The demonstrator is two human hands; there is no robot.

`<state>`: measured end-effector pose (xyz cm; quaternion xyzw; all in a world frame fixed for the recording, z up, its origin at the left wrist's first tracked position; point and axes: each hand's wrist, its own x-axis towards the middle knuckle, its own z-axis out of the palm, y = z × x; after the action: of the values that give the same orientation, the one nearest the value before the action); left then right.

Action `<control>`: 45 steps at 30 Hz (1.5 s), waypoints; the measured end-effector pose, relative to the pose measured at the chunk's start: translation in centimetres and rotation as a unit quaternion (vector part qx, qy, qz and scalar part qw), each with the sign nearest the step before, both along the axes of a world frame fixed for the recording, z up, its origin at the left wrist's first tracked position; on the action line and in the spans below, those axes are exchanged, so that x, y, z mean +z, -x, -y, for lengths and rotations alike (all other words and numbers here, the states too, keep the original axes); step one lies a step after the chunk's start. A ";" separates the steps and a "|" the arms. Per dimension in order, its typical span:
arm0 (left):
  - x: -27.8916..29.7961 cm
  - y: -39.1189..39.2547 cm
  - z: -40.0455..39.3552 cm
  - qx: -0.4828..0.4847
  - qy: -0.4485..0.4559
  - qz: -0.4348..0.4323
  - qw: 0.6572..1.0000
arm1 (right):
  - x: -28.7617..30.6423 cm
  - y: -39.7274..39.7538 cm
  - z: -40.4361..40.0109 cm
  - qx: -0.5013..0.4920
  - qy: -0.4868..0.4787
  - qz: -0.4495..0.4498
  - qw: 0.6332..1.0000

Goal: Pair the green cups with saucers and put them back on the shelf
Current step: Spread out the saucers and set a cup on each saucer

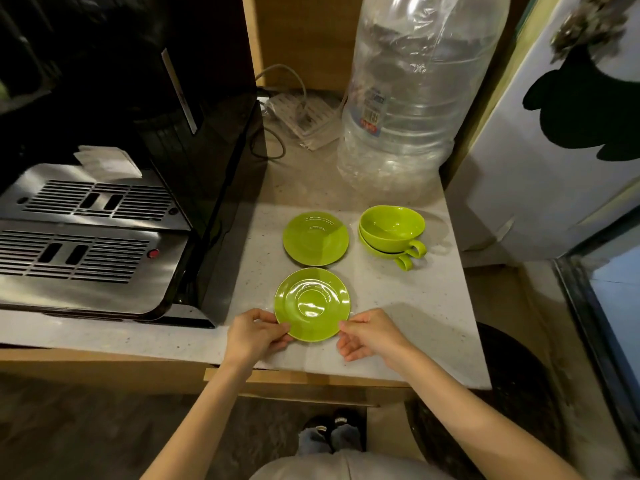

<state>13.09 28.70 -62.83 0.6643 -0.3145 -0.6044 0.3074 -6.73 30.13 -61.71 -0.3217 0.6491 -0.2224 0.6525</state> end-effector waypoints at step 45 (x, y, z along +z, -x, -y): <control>4.9 13.0 12.5 -0.314 0.276 0.244 0.875 | 2.9 11.7 8.5 -0.116 0.245 -0.332 0.904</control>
<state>0.06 16.24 -57.93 0.5447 -0.7260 -0.3765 0.1857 -18.44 21.58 -58.82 -0.4494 0.7858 -0.3286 0.2696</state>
